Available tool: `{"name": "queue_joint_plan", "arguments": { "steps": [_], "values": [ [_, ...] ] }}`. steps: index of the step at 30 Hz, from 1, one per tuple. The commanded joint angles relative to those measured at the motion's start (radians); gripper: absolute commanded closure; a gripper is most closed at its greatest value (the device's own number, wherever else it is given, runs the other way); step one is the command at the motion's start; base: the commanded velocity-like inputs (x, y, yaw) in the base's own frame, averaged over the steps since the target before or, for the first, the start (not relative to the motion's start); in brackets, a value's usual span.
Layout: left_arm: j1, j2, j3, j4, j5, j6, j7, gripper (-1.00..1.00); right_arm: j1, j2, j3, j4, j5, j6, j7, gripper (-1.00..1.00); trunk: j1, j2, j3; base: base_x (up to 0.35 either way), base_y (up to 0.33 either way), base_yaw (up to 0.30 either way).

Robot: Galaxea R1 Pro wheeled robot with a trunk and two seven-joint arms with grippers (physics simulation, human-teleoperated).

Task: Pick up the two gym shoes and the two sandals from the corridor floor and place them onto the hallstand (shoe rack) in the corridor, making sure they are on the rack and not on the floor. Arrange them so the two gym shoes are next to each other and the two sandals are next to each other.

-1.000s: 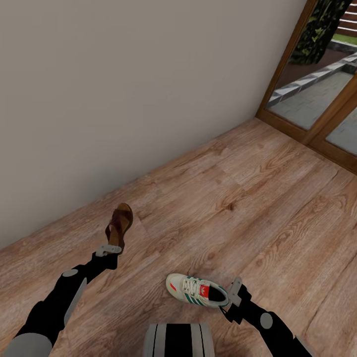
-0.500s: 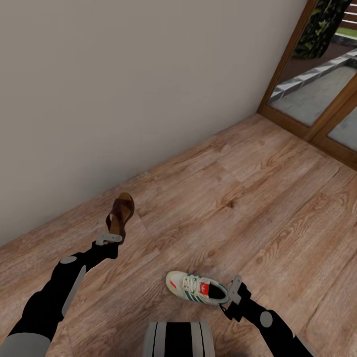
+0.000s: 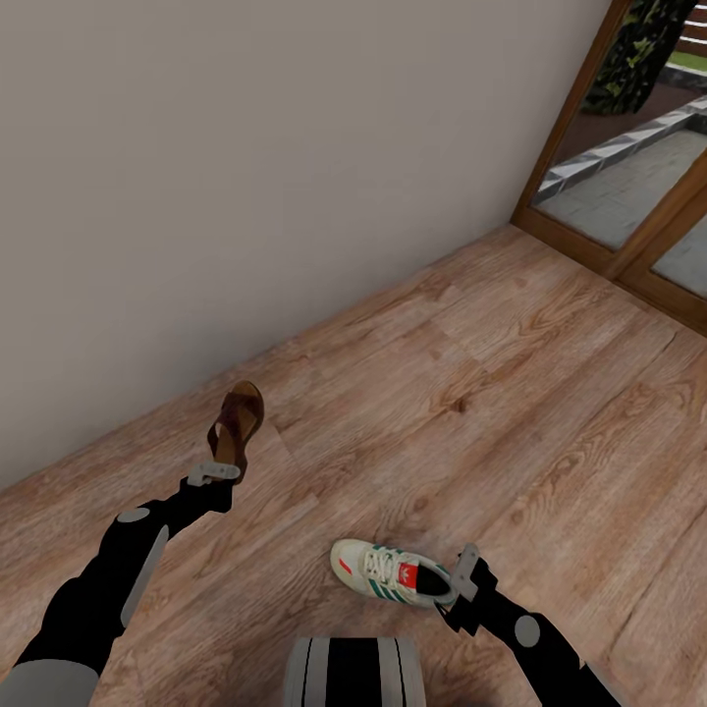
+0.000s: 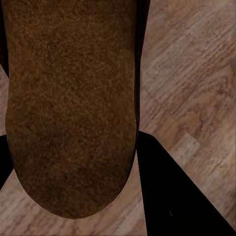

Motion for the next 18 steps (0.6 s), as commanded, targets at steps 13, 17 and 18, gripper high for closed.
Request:
{"name": "queue_joint_plan", "arguments": {
  "steps": [13,17,18],
  "values": [
    [0.0,0.0,0.004,-0.001,0.0,0.006,-0.007,1.0,0.0,0.0,0.0,-0.01,0.01,-0.005,0.002,-1.0,0.0,0.0,-0.001,0.012,0.01,0.0],
    [0.0,0.0,0.003,-0.001,0.0,0.006,-0.007,1.0,0.0,0.0,0.0,-0.01,0.01,-0.005,0.002,-1.0,0.0,0.0,-0.001,0.0,0.0,0.0],
    [0.0,0.0,0.003,-0.001,0.0,0.006,-0.007,1.0,0.0,0.0,0.0,-0.01,0.01,-0.005,0.002,-1.0,0.0,0.0,-0.001,0.0,0.0,0.0]
  ]
}}
